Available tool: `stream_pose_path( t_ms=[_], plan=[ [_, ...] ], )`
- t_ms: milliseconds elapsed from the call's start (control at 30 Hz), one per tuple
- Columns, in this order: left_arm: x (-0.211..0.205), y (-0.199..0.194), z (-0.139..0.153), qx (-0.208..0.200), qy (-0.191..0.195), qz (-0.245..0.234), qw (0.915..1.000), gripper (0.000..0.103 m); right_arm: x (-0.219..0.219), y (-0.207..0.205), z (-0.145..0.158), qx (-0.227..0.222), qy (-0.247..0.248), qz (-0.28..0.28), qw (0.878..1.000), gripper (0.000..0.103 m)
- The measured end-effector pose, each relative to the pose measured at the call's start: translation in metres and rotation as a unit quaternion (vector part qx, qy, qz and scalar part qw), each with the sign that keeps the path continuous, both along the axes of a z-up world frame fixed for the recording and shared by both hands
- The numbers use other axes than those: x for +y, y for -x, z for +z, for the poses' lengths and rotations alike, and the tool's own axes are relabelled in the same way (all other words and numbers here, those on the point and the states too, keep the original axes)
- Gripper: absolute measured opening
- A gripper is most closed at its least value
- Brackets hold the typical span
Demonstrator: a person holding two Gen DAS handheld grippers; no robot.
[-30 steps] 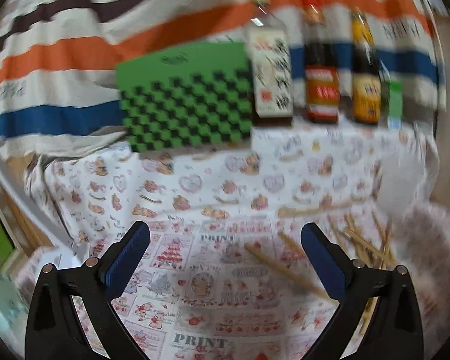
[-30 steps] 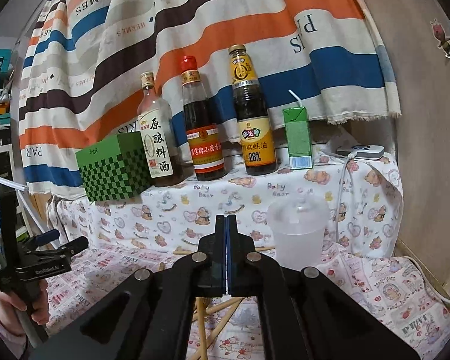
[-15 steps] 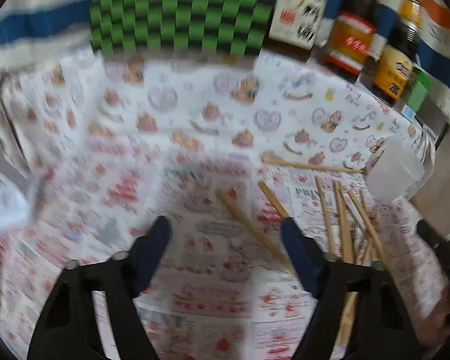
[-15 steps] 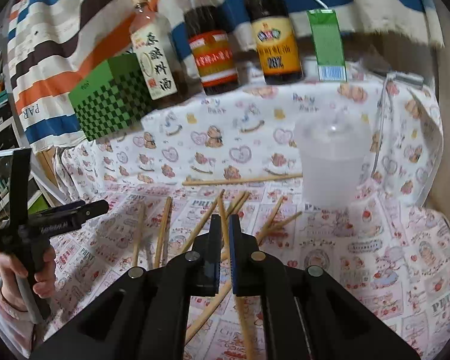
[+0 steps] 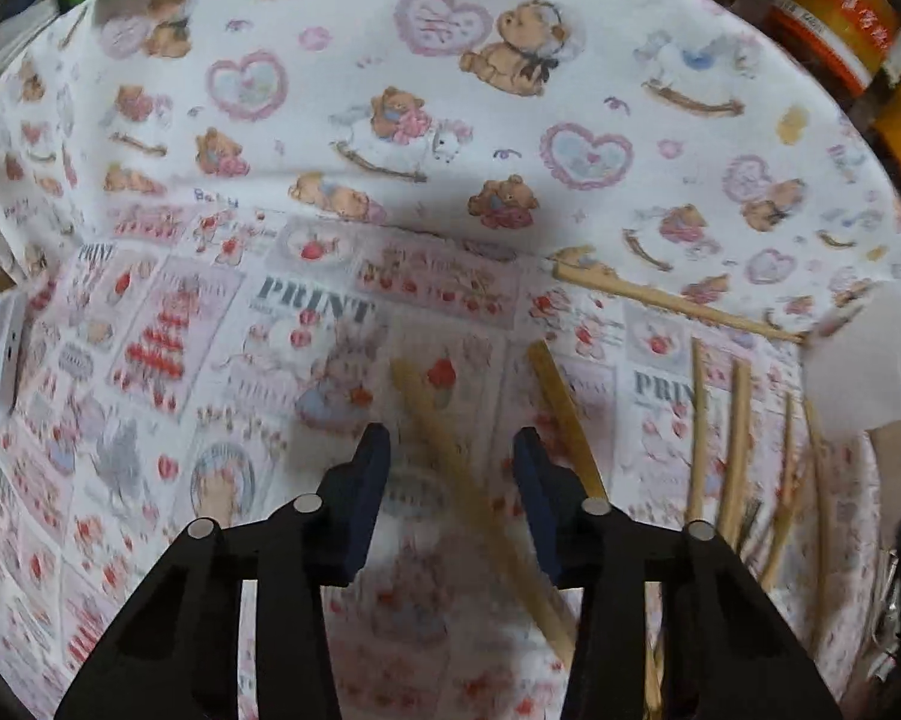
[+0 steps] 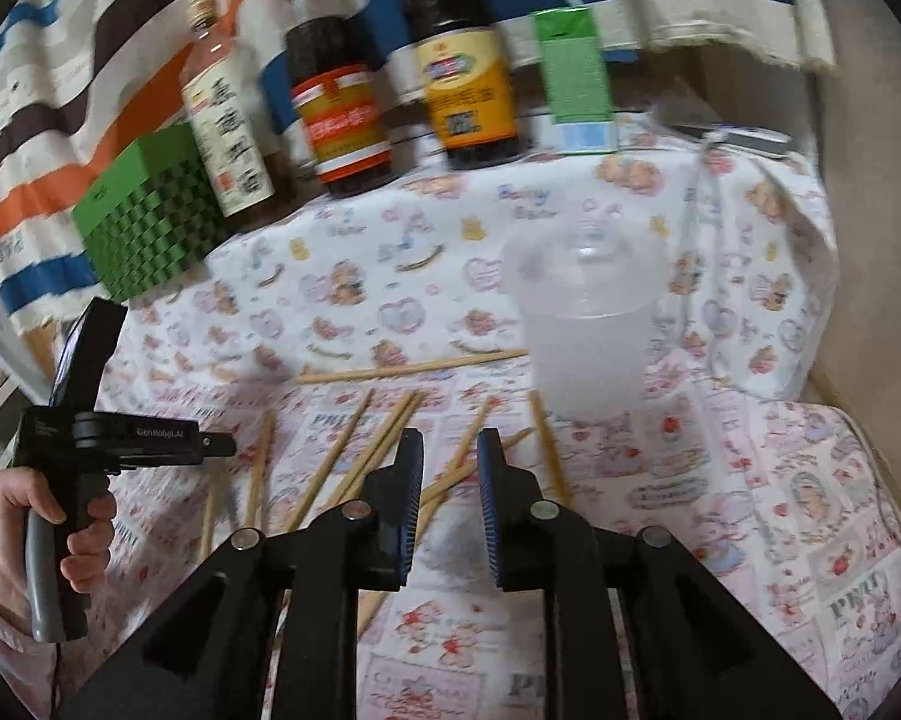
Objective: Organize utensils
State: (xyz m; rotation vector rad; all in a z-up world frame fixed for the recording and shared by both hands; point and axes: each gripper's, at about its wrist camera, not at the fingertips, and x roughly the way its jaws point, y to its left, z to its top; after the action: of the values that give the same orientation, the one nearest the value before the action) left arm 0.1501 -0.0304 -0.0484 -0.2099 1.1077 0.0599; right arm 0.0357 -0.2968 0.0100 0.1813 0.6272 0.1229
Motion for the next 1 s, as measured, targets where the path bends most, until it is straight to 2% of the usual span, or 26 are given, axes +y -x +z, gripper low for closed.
stream_pose_path(
  t_ms=[33, 67, 100, 167, 233, 300, 333, 400, 533, 600, 667, 800, 867, 1000],
  plan=[
    [0.000, -0.003, 0.000, 0.003, -0.008, 0.002, 1.0000, 0.029, -0.003, 0.000, 0.001, -0.003, -0.002, -0.007, 1.000, 0.021],
    [0.000, -0.007, 0.001, 0.005, -0.020, 0.005, 0.9998, 0.015, -0.008, 0.000, 0.003, -0.005, -0.006, -0.015, 1.000, 0.023],
    [0.002, -0.009, 0.001, 0.009, -0.029, 0.010, 0.9995, 0.014, -0.012, 0.000, 0.004, -0.004, -0.009, -0.021, 1.000, 0.027],
    [0.008, -0.012, 0.003, 0.015, -0.013, 0.016, 0.9997, 0.008, -0.019, 0.000, 0.006, -0.002, -0.019, -0.032, 0.999, 0.028],
    [0.016, -0.011, 0.009, 0.014, 0.021, 0.021, 0.9995, 0.006, -0.024, -0.001, 0.007, 0.000, -0.026, -0.036, 0.999, 0.028],
    [0.023, -0.003, 0.023, -0.007, 0.038, 0.025, 0.9989, 0.006, -0.030, -0.002, 0.008, 0.002, -0.030, -0.039, 0.999, 0.028],
    [0.022, 0.002, 0.034, -0.023, 0.036, 0.019, 0.9989, 0.006, -0.033, -0.004, 0.009, 0.009, -0.031, -0.037, 0.999, 0.029],
    [0.018, 0.015, 0.058, -0.060, 0.024, 0.006, 0.9979, 0.006, -0.035, -0.010, 0.007, 0.031, -0.027, -0.023, 0.999, 0.037],
    [0.010, 0.043, 0.115, -0.141, 0.006, -0.018, 0.9898, 0.006, -0.036, -0.017, -0.001, 0.056, -0.027, -0.003, 0.998, 0.037],
    [0.005, 0.057, 0.140, -0.184, 0.001, -0.028, 0.9825, 0.006, -0.033, -0.021, -0.008, 0.067, -0.017, -0.007, 0.998, 0.037],
    [-0.015, 0.064, 0.154, -0.222, -0.007, -0.038, 0.9744, 0.006, -0.031, -0.023, -0.013, 0.077, -0.014, -0.004, 0.997, 0.037],
    [-0.028, 0.085, 0.178, -0.286, -0.006, -0.050, 0.9569, 0.006, -0.035, -0.029, -0.020, 0.092, -0.015, -0.011, 0.996, 0.037],
    [-0.029, 0.098, 0.184, -0.334, 0.004, -0.052, 0.9411, 0.006, -0.039, -0.033, -0.026, 0.113, -0.010, -0.018, 0.993, 0.037],
    [-0.026, 0.130, 0.191, -0.418, -0.013, -0.046, 0.9072, 0.006, -0.039, -0.038, -0.034, 0.132, 0.001, -0.015, 0.991, 0.037]
  ],
)
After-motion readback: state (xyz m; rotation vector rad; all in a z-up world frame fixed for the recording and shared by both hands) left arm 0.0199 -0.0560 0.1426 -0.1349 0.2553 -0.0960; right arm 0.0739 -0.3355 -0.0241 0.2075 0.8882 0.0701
